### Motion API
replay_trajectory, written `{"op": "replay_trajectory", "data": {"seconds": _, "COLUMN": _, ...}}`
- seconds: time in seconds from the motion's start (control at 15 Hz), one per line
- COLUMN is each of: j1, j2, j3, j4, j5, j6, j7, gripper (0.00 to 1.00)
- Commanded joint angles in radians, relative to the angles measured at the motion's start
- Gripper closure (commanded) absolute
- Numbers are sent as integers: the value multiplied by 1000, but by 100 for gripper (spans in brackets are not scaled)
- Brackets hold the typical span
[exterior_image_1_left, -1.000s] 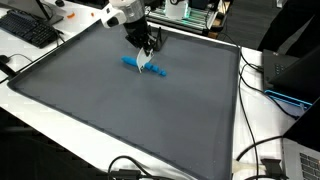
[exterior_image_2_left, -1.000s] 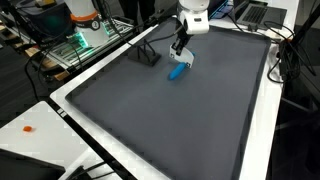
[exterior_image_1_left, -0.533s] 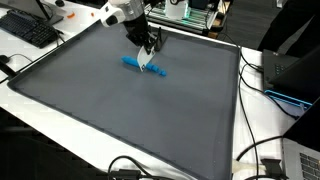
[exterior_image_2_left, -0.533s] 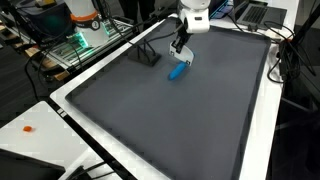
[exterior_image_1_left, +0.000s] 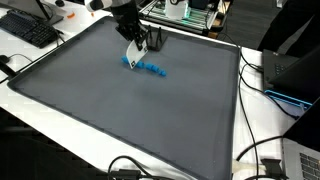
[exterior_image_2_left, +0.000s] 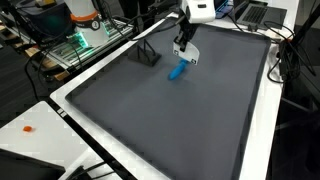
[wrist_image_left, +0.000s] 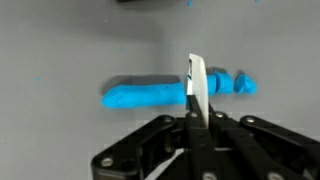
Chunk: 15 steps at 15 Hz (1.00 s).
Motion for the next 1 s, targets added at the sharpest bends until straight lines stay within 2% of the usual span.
{"op": "replay_trajectory", "data": {"seconds": 0.0, "j1": -7, "j2": -7, "j3": -8, "j4": -17, "j5": -21, "j6": 35, "j7": -4, "gripper": 99}}
{"op": "replay_trajectory", "data": {"seconds": 0.93, "j1": -2, "j2": 36, "j3": -20, "j4": -44, "j5": -117, "j6": 110, "j7": -7, "gripper": 99}}
